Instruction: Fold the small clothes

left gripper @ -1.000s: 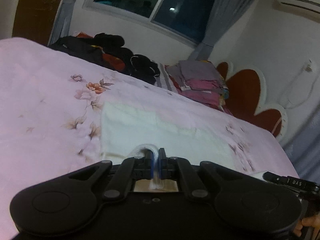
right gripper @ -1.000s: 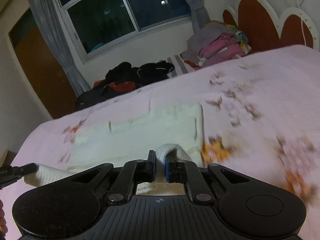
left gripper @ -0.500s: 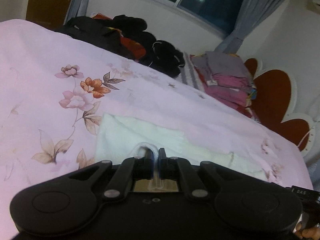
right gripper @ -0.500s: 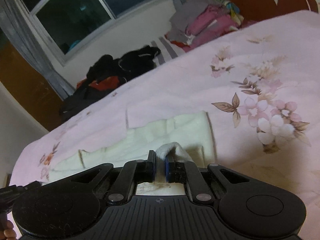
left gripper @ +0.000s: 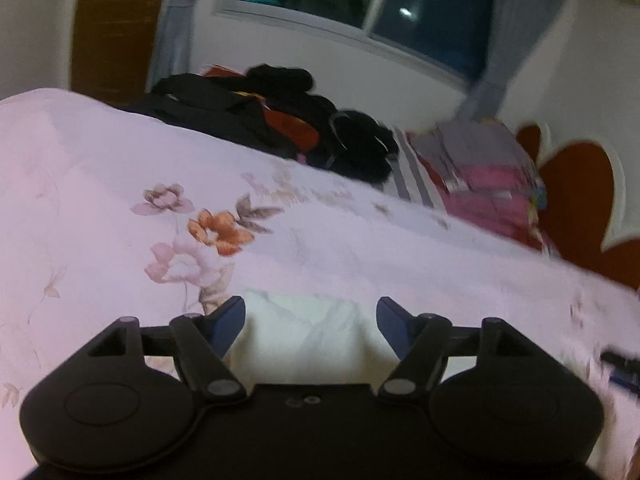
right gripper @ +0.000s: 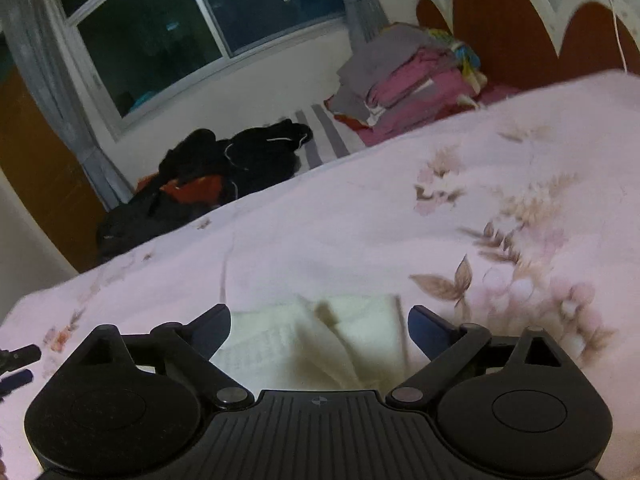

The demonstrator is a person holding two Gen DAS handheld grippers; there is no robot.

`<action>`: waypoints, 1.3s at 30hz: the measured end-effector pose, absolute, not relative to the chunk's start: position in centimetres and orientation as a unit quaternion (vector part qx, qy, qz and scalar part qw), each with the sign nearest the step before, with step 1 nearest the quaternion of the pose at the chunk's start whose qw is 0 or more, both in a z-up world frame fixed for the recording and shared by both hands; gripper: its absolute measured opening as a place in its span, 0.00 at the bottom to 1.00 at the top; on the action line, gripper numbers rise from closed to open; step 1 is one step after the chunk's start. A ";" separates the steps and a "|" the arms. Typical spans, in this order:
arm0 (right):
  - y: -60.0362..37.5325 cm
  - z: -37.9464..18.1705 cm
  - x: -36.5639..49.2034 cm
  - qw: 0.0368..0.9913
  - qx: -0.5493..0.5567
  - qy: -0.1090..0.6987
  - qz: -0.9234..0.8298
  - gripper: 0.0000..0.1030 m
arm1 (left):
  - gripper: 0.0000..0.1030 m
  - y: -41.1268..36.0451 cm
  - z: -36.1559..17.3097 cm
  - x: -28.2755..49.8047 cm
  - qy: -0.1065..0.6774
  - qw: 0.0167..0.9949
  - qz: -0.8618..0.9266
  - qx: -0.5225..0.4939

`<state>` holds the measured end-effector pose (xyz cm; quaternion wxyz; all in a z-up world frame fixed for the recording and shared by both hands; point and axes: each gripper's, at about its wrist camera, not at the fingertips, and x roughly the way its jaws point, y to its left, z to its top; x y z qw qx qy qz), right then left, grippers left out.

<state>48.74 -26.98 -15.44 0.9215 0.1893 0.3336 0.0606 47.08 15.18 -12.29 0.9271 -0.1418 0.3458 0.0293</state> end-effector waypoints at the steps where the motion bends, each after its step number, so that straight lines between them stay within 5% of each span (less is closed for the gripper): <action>1: -26.8 -15.5 48.7 0.923 0.180 0.335 0.063 0.85 | 0.66 14.9 -12.7 47.1 0.353 0.926 0.020 -0.129; 5: -25.9 -17.0 49.6 0.915 0.147 0.366 0.081 0.61 | 0.55 13.7 -14.8 48.1 0.384 0.919 0.001 -0.094; 8: -25.5 -18.1 49.8 0.911 0.136 0.378 0.091 0.53 | 0.44 13.2 -15.8 48.6 0.388 0.918 0.003 -0.087; 10: -25.2 -18.5 50.0 0.910 0.123 0.383 0.101 0.37 | 0.26 12.8 -16.2 48.7 0.390 0.918 -0.004 -0.078; 14: -24.8 -19.0 50.6 0.909 0.105 0.386 0.115 0.27 | 0.04 12.3 -16.1 48.7 0.386 0.920 -0.006 -0.063; 16: -24.6 -19.1 50.9 0.908 0.098 0.390 0.121 0.04 | 0.03 12.3 -15.9 48.6 0.380 0.923 -0.003 -0.065; 23: -25.1 -17.0 50.3 0.934 0.103 0.324 0.111 0.03 | 0.03 12.2 -14.6 48.1 0.322 0.945 0.028 -0.056; 29: -24.7 -20.1 51.9 0.919 0.092 0.373 0.092 0.03 | 0.04 11.8 -16.9 48.8 0.348 0.935 0.059 -0.030; 32: -25.4 -19.5 51.6 0.918 0.102 0.372 0.090 0.05 | 0.24 12.0 -16.5 48.6 0.350 0.935 0.058 -0.028; 33: -25.7 -19.2 51.4 0.920 0.103 0.369 0.085 0.13 | 0.27 12.3 -16.3 48.4 0.347 0.935 0.059 -0.033; 36: -26.3 -17.7 50.3 0.931 0.109 0.339 0.073 0.64 | 0.37 13.0 -15.5 47.6 0.344 0.936 0.063 -0.048; 39: -25.8 -16.4 49.1 0.934 0.109 0.329 0.086 0.63 | 0.41 12.9 -14.7 46.3 0.332 0.940 0.057 -0.048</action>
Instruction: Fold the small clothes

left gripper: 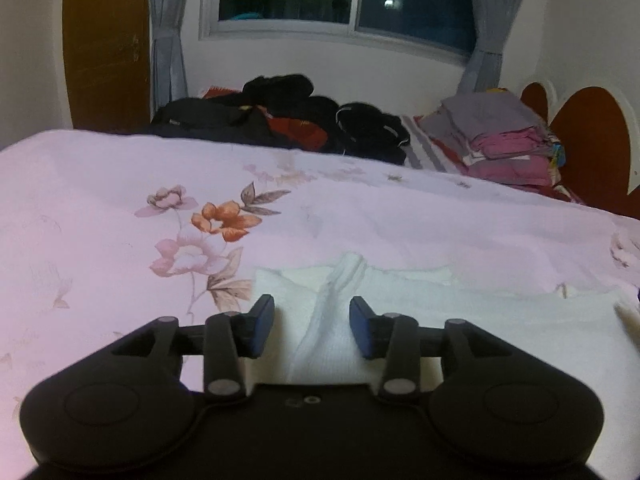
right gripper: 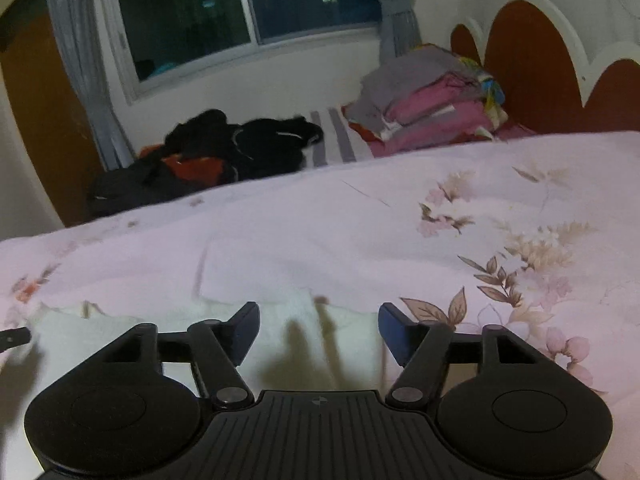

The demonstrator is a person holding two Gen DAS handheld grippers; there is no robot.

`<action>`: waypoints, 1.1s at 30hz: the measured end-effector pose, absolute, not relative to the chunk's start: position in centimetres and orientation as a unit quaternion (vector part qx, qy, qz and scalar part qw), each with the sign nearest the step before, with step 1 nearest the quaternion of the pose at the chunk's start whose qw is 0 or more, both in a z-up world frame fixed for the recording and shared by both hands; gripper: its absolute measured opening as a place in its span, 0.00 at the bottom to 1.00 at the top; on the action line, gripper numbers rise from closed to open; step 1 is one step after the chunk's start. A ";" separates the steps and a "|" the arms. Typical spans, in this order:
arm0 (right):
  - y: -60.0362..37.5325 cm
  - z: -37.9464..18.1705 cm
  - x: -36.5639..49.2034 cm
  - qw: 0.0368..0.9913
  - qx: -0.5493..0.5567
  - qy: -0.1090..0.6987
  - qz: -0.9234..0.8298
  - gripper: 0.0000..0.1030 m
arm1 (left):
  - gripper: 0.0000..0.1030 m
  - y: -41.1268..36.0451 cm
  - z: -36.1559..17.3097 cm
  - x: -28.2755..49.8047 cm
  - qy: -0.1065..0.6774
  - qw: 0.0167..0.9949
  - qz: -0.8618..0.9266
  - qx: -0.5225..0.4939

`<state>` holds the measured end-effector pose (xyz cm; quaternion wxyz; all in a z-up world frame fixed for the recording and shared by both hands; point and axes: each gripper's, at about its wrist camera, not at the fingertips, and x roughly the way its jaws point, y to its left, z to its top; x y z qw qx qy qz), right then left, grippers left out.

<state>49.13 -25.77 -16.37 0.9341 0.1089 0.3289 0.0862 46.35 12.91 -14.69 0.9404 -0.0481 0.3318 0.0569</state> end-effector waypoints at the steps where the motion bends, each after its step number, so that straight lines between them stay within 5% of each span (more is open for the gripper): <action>1: -25.4 -16.0 48.8 0.934 0.109 0.326 0.093 0.63 | 0.42 12.7 -14.4 46.0 0.330 0.941 0.052 -0.047; 8: -20.2 -14.9 46.5 0.925 0.087 0.338 0.152 0.63 | 0.45 8.8 -13.2 43.8 0.336 0.941 -0.006 -0.035; 12: -16.6 -15.9 45.3 0.916 0.049 0.353 0.183 0.51 | 0.45 6.8 -14.7 43.0 0.353 0.935 -0.021 -0.022; 33: -19.6 -17.6 42.4 0.923 0.060 0.360 0.120 0.51 | 0.47 8.1 -15.9 42.1 0.393 0.920 0.017 -0.002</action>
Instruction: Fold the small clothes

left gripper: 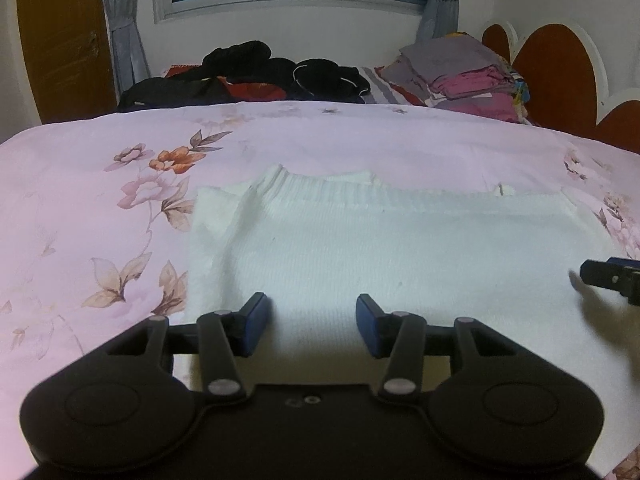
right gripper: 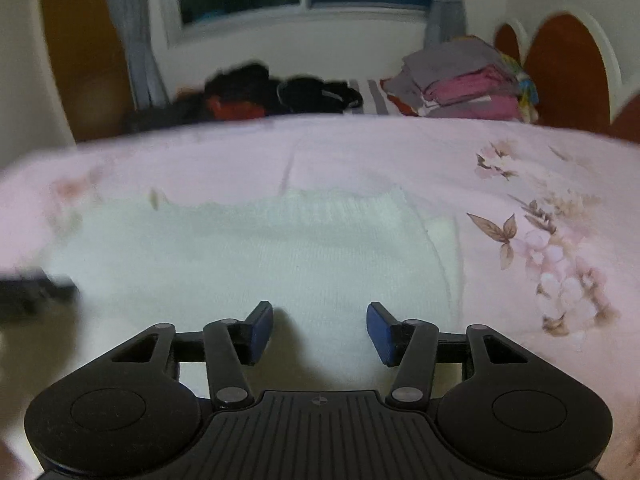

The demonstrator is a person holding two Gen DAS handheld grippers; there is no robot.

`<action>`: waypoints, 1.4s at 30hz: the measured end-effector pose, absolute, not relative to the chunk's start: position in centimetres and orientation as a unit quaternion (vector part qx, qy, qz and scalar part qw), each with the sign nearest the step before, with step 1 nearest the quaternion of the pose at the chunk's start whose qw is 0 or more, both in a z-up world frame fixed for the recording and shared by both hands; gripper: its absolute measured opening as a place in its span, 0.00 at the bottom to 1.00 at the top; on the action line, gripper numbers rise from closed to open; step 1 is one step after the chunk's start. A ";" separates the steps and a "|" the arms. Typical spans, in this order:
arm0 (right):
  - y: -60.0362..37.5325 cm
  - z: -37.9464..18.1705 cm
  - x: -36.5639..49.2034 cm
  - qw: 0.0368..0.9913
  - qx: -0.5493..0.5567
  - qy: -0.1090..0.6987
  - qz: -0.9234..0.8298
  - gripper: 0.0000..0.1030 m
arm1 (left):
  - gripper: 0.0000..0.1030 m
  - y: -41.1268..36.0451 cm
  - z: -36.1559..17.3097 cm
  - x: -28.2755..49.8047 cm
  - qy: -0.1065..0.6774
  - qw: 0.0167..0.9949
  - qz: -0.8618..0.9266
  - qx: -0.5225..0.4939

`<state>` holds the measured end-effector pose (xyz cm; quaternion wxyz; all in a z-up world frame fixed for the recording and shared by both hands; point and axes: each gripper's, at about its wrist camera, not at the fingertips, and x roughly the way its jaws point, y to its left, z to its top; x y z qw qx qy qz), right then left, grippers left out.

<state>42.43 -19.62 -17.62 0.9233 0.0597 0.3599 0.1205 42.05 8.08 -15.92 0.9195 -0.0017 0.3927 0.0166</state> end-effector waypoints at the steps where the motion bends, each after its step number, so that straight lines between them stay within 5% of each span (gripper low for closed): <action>1: -19.3 -17.6 42.2 0.923 0.045 0.362 0.119 0.51 | 0.47 8.1 -15.8 41.9 0.394 0.919 0.018 -0.003; 17: -16.8 -18.6 34.8 0.909 -0.011 0.398 0.124 0.51 | 0.53 9.3 -16.7 34.1 0.398 0.917 -0.018 0.020; 42: -17.8 -19.1 33.6 0.907 0.007 0.418 0.057 0.56 | 0.63 9.4 -15.9 32.4 0.415 0.909 -0.028 0.022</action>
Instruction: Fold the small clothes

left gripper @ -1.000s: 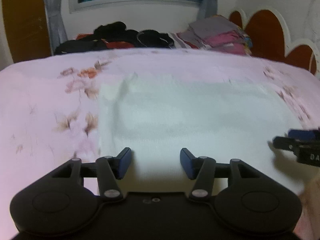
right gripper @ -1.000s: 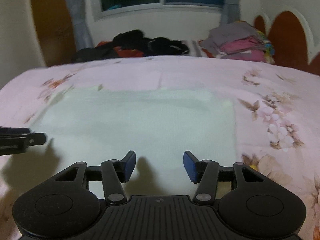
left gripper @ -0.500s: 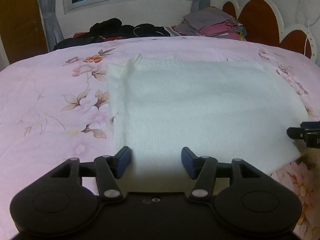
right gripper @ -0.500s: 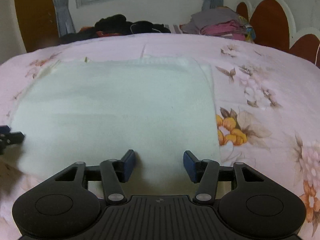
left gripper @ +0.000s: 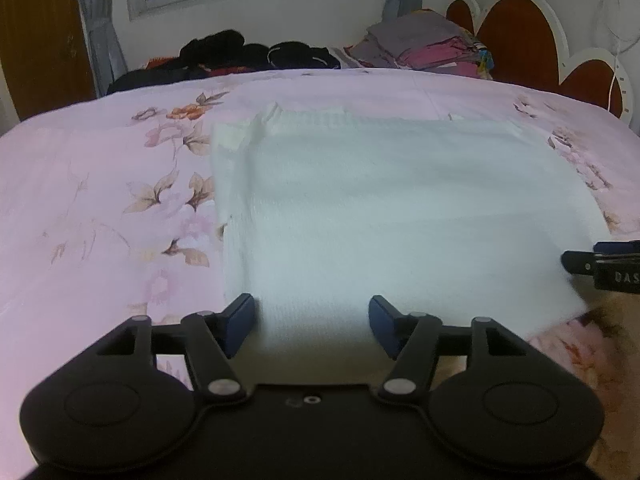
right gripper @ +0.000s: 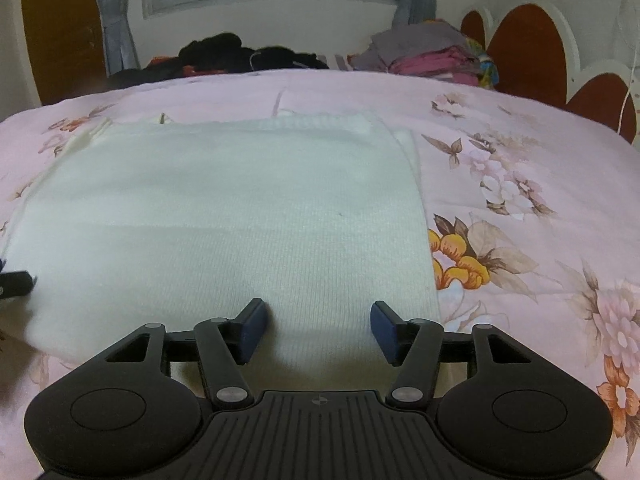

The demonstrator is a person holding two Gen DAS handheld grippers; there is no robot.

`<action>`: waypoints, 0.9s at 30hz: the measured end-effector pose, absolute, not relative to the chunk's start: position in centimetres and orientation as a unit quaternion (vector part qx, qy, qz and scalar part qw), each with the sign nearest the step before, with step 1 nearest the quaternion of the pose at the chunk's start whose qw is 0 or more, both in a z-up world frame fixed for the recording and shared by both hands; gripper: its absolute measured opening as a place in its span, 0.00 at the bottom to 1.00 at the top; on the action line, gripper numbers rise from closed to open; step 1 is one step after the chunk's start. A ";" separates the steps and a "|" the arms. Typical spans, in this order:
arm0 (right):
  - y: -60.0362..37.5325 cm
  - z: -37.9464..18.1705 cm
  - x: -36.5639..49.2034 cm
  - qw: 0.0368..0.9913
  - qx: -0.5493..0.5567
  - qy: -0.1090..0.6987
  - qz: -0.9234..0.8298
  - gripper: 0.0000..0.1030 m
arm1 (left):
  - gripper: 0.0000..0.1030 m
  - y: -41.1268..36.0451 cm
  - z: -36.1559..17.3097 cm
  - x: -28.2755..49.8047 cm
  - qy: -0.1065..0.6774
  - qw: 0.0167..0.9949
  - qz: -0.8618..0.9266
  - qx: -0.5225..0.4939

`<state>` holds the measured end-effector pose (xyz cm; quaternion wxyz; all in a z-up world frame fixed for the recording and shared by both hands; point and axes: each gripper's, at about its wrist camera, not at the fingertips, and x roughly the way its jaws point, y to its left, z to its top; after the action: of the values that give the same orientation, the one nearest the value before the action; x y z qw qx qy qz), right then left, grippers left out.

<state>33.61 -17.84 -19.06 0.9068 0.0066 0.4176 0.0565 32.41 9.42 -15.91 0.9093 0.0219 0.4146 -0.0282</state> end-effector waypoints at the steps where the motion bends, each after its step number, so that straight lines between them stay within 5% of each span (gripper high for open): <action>1: -18.0 -18.7 33.7 0.905 0.013 0.421 0.058 0.56 | 0.65 9.5 -15.7 32.2 0.418 0.908 -0.028 0.014; 19: -15.8 -16.1 33.6 0.897 0.035 0.391 0.201 0.56 | 0.73 12.5 -15.5 27.7 0.450 0.845 0.050 -0.283; 27: -15.2 -16.6 34.3 0.891 0.032 0.394 0.224 0.56 | 0.83 12.6 -17.7 28.0 0.388 0.838 0.056 -0.379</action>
<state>34.27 -15.15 -16.56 0.8909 0.0317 0.3939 0.2238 28.04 12.55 -17.75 0.8381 -0.3789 0.3884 0.0557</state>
